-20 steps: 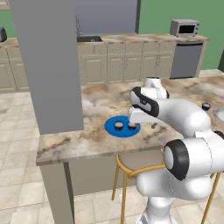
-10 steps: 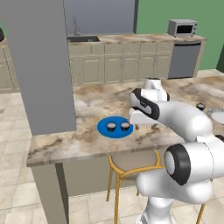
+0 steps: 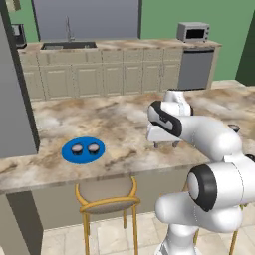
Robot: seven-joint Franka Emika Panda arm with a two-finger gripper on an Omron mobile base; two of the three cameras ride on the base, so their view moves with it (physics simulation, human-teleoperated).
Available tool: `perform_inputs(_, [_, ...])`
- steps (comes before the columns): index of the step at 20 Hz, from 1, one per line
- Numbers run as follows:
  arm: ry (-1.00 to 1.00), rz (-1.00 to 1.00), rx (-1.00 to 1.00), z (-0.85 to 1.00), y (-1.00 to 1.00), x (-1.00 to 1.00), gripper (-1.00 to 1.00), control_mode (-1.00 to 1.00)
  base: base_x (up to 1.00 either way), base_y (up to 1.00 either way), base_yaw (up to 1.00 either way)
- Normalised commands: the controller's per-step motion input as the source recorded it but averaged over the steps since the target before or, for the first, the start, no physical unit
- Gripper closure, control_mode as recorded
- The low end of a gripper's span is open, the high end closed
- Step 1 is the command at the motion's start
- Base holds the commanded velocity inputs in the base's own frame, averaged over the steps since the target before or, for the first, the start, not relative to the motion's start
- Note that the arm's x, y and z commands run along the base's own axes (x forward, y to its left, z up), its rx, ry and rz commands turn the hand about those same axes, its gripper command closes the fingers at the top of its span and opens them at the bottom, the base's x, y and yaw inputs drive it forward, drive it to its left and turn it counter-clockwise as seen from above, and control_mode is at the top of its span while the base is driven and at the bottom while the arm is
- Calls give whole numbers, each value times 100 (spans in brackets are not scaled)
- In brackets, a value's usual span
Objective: Place two yogurt containers on each plate.
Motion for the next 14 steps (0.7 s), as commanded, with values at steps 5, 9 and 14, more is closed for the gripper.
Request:
perform_inputs(5, [0,0,0,0,0,0,-100,100,5,-82,0])
perform_inputs(9, [0,0,0,0,0,0,-100,100,22,-56,0])
perform_inputs(14, [0,0,0,0,0,0,-100,100,25,-53,0])
